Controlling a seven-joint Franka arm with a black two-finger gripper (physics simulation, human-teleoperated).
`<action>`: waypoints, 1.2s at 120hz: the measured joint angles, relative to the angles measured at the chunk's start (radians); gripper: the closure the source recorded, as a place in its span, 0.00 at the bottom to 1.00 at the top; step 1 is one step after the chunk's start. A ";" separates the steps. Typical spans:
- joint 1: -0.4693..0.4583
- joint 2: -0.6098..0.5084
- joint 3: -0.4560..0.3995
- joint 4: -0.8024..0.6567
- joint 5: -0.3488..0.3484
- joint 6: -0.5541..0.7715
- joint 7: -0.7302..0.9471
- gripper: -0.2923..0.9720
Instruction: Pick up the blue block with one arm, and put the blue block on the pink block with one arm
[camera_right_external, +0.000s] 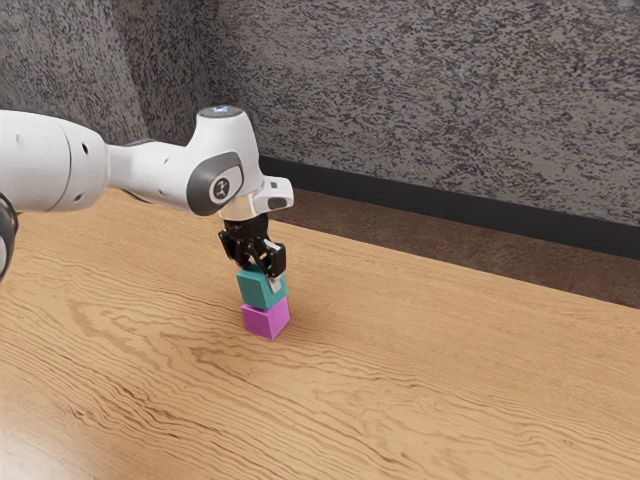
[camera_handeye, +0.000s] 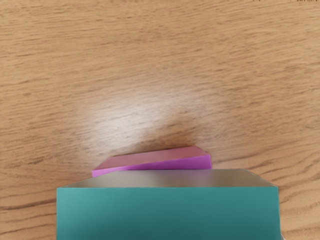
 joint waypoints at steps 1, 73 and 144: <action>0.000 0.000 0.000 0.000 0.000 0.000 0.000 0.56; 0.000 0.002 0.000 -0.014 -0.017 0.001 0.018 0.31; 0.000 -0.101 0.003 -0.033 -0.016 -0.010 0.041 0.24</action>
